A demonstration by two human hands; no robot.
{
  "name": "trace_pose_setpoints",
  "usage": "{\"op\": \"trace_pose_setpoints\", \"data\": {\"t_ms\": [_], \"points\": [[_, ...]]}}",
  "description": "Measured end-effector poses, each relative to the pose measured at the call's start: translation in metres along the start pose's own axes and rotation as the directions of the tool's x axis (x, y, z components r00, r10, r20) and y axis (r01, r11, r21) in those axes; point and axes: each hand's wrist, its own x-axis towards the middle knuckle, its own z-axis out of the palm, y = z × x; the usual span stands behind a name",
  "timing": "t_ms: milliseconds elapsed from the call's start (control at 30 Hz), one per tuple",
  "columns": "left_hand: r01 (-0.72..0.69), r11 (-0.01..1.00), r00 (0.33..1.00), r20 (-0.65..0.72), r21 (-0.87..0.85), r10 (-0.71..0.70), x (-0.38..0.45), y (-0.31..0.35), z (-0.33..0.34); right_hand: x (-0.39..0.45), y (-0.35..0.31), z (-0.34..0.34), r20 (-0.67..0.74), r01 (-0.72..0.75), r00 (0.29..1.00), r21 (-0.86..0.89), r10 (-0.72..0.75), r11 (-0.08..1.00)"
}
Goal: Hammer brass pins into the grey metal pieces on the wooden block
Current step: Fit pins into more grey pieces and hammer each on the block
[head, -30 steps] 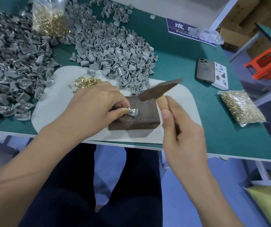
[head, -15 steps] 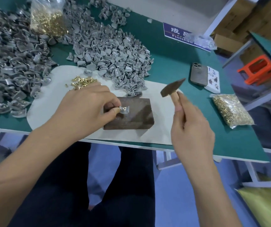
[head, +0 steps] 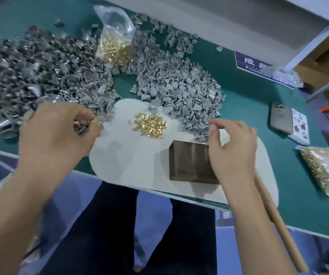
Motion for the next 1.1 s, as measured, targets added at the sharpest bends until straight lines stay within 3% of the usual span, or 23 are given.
{"op": "trace_pose_setpoints", "data": {"t_ms": [67,167,367,467,567,800,867,933,1000,1100], "points": [[0.069,0.997,0.998,-0.006,0.044,-0.068,0.007,-0.015,-0.010,0.013,-0.026,0.013,0.067,0.105,0.992,0.060,-0.109,0.993],[0.114,0.990,0.993,0.002,0.079,-0.114,0.012,-0.024,-0.017,0.026,-0.059,0.036,0.239,0.123,0.958,0.165,-0.161,0.979],[-0.020,0.999,0.999,-0.050,-0.041,0.018,0.018,-0.021,-0.014,0.038,-0.090,0.074,0.447,0.135,0.871,0.184,-0.205,0.974],[-0.074,0.993,0.996,-0.047,-0.088,0.070,0.025,-0.012,-0.011,0.038,-0.107,0.091,0.495,0.226,0.840,0.050,-0.221,0.973],[-0.099,0.986,0.995,-0.040,-0.132,0.095,0.030,-0.005,-0.008,0.035,-0.119,0.099,0.449,0.390,0.844,-0.142,-0.292,0.910],[-0.131,0.979,0.990,0.031,-0.154,0.138,0.037,0.008,0.006,0.034,-0.119,0.103,0.493,0.504,0.803,-0.263,-0.335,0.822],[-0.150,0.973,0.986,0.051,-0.174,0.161,0.040,0.012,0.011,0.037,-0.109,0.101,0.444,0.372,0.846,-0.094,-0.296,0.923],[-0.170,0.963,0.979,0.074,-0.208,0.189,0.044,0.017,0.017,0.045,-0.091,0.088,0.391,0.095,0.907,0.170,-0.155,0.981],[-0.167,0.957,0.972,0.122,-0.236,0.199,0.047,0.024,0.026,0.051,-0.069,0.067,0.347,-0.104,0.938,0.359,-0.029,0.928],[-0.166,0.964,0.950,0.228,-0.206,0.213,0.059,0.039,0.050,0.049,-0.037,0.039,0.324,-0.204,0.945,0.476,0.046,0.856]]}}
